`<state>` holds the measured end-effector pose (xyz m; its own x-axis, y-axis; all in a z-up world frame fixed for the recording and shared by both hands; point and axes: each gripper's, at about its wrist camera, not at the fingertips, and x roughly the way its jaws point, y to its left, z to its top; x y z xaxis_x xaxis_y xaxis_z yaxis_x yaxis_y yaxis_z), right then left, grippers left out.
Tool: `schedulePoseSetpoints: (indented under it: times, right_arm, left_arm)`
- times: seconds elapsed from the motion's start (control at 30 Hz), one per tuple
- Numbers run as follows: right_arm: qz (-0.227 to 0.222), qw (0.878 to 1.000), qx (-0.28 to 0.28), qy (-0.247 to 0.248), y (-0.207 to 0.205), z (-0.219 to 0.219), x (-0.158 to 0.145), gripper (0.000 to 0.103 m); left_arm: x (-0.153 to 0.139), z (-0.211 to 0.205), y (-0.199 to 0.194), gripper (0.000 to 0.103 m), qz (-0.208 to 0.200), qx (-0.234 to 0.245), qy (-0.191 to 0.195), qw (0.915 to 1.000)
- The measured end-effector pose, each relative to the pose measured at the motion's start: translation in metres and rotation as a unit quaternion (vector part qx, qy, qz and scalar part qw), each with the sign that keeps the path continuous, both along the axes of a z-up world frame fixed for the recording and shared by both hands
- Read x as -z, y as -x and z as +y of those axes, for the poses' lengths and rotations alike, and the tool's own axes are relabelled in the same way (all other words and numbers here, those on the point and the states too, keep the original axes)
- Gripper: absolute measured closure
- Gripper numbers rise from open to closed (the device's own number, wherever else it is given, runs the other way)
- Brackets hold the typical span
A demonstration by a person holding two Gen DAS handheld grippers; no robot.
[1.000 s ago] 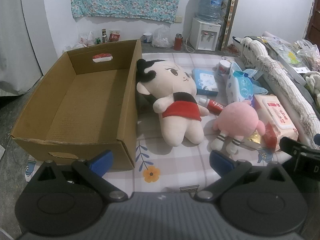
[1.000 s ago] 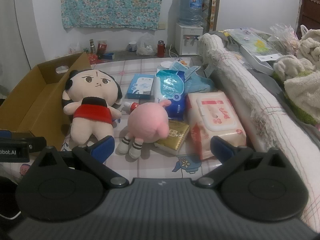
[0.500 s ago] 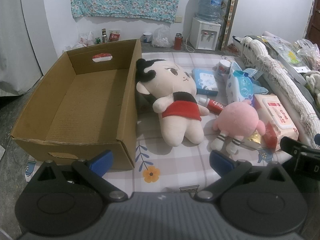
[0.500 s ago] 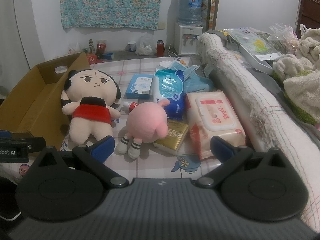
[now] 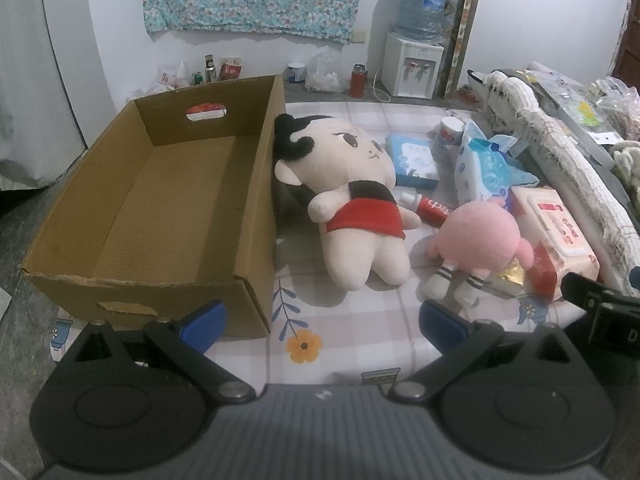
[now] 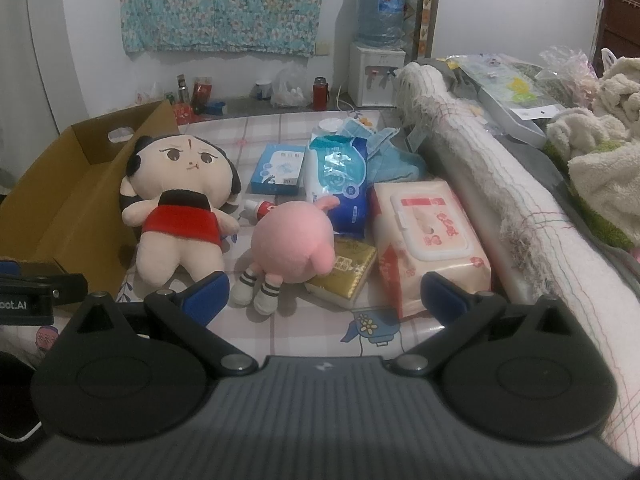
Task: Organize soft objects
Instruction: 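Grasp the pink round plush with the left tool while the right tool moves toward the gold packet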
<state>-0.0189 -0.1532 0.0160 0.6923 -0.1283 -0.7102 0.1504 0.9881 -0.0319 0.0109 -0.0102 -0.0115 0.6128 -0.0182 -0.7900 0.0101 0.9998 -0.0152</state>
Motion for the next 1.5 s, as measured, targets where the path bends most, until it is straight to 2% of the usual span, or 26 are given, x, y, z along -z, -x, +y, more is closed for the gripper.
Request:
schedulePoseSetpoints:
  times: [0.23, 0.37, 0.57, 0.63, 0.73, 0.8, 0.87, 0.97, 1.03, 1.1, 1.17, 1.27, 1.37, 1.47, 1.5]
  right_arm:
    - [-0.003, 1.000, -0.003, -0.005, 0.000, -0.006, 0.005, 0.001]
    - [-0.026, 0.999, -0.027, -0.029, 0.005, -0.020, 0.010, 0.001]
    - [-0.087, 0.989, -0.038, -0.113, 0.010, -0.067, 0.017, 0.001]
    - [-0.098, 0.984, -0.049, -0.140, 0.003, -0.080, 0.019, 0.003]
    - [-0.103, 0.975, -0.066, -0.187, -0.018, -0.097, 0.025, 0.014]
    - [-0.096, 0.967, -0.076, -0.222, -0.034, -0.106, 0.031, 0.025]
    - [-0.081, 0.961, -0.085, -0.250, -0.052, -0.110, 0.041, 0.030]
    - [-0.048, 0.958, -0.088, -0.269, -0.078, -0.111, 0.061, 0.039]
    - [-0.024, 0.954, -0.081, -0.286, -0.094, -0.113, 0.077, 0.041]
    - [-0.006, 0.952, -0.074, -0.298, -0.103, -0.114, 0.089, 0.047]
    - [0.008, 0.948, -0.075, -0.308, -0.111, -0.114, 0.102, 0.049]
    - [0.018, 0.936, -0.088, -0.340, -0.113, -0.113, 0.112, 0.049]
    - [0.023, 0.923, -0.105, -0.369, -0.112, -0.111, 0.115, 0.048]
    - [0.023, 0.915, -0.115, -0.386, -0.112, -0.110, 0.116, 0.048]
    - [0.020, 0.912, -0.118, -0.392, -0.112, -0.109, 0.115, 0.048]
  left_arm:
    - [0.000, -0.007, 0.000, 0.000, -0.006, 0.012, -0.003, 0.9999]
    - [-0.006, -0.018, 0.005, 0.000, -0.047, 0.049, 0.002, 0.9977]
    - [-0.007, -0.050, 0.004, 0.000, -0.108, 0.158, 0.030, 0.9811]
    - [-0.003, -0.064, -0.003, 0.008, -0.121, 0.182, 0.029, 0.9755]
    - [0.004, -0.091, -0.017, 0.013, -0.126, 0.211, 0.020, 0.9690]
    - [0.012, -0.106, -0.028, 0.013, -0.122, 0.229, 0.015, 0.9657]
    - [0.023, -0.121, -0.038, 0.013, -0.107, 0.243, 0.007, 0.9639]
    - [0.040, -0.135, -0.052, 0.013, -0.081, 0.258, -0.008, 0.9628]
    - [0.052, -0.142, -0.062, 0.013, -0.064, 0.262, -0.021, 0.9627]
    - [0.062, -0.145, -0.071, 0.013, -0.049, 0.265, -0.030, 0.9625]
    - [0.071, -0.148, -0.080, 0.013, -0.036, 0.269, -0.038, 0.9617]
    - [0.082, -0.154, -0.088, 0.012, -0.016, 0.280, -0.050, 0.9585]
    - [0.088, -0.157, -0.091, 0.010, -0.018, 0.277, -0.070, 0.9582]
    - [0.089, -0.156, -0.093, 0.014, -0.025, 0.269, -0.080, 0.9595]
    - [0.089, -0.155, -0.094, 0.021, -0.026, 0.266, -0.084, 0.9600]
